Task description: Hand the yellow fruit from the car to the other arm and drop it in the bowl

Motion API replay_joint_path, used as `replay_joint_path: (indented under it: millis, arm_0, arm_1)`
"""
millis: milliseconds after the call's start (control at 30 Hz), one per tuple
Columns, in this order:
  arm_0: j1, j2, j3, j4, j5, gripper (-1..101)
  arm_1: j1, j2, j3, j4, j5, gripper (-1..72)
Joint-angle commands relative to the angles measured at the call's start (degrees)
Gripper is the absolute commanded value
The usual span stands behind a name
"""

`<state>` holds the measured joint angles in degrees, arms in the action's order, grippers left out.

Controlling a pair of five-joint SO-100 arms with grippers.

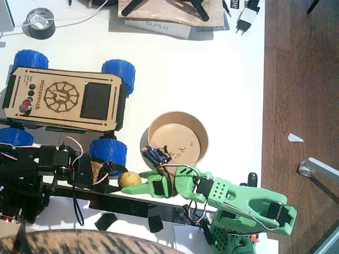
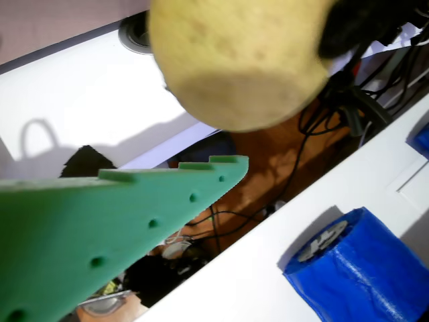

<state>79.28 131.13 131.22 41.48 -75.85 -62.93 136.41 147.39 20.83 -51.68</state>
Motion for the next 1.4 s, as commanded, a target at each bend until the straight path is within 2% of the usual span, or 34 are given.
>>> replay_joint_path:
  millis: [0,467,567,600,633,733,767,1267,1367]
  arm_0:
    - [0.0,0.26,-2.29,-2.02,0.35,0]
    - [-0.09,0.18,-2.37,-2.72,0.35,1]
    - [-0.09,0.09,-2.37,-2.99,0.35,1]
    - [-0.09,0.09,-2.37,-3.08,0.35,1]
    - [-0.09,0.09,-2.37,-3.08,0.35,1]
    - [-0.09,0.0,-2.37,-3.34,0.35,1]
    - [-0.09,0.0,-2.37,-3.34,0.35,1]
    - [-0.09,-0.26,-2.37,-3.43,0.35,1]
    - [-0.09,-0.44,-2.37,-3.43,0.35,11]
  arm_1:
    - [-0.18,-0.88,-3.87,-2.2,-0.26,35.9]
    - [1.14,-5.62,-5.36,-6.5,-1.14,35.4]
    - [0.97,-5.62,-5.62,-6.24,-1.93,32.6]
    - [0.88,-5.62,-5.62,-5.89,-2.72,30.9]
    - [0.79,-5.54,-5.62,-5.71,-2.99,25.5]
    - [0.53,-4.83,-5.62,-5.01,-2.64,4.1]
    - [0.44,-4.66,-5.62,-5.01,-1.93,0.1]
    - [0.44,-3.25,-5.1,-4.66,-1.14,0.0]
    - [0.44,-3.08,-5.01,-4.66,-1.14,0.0]
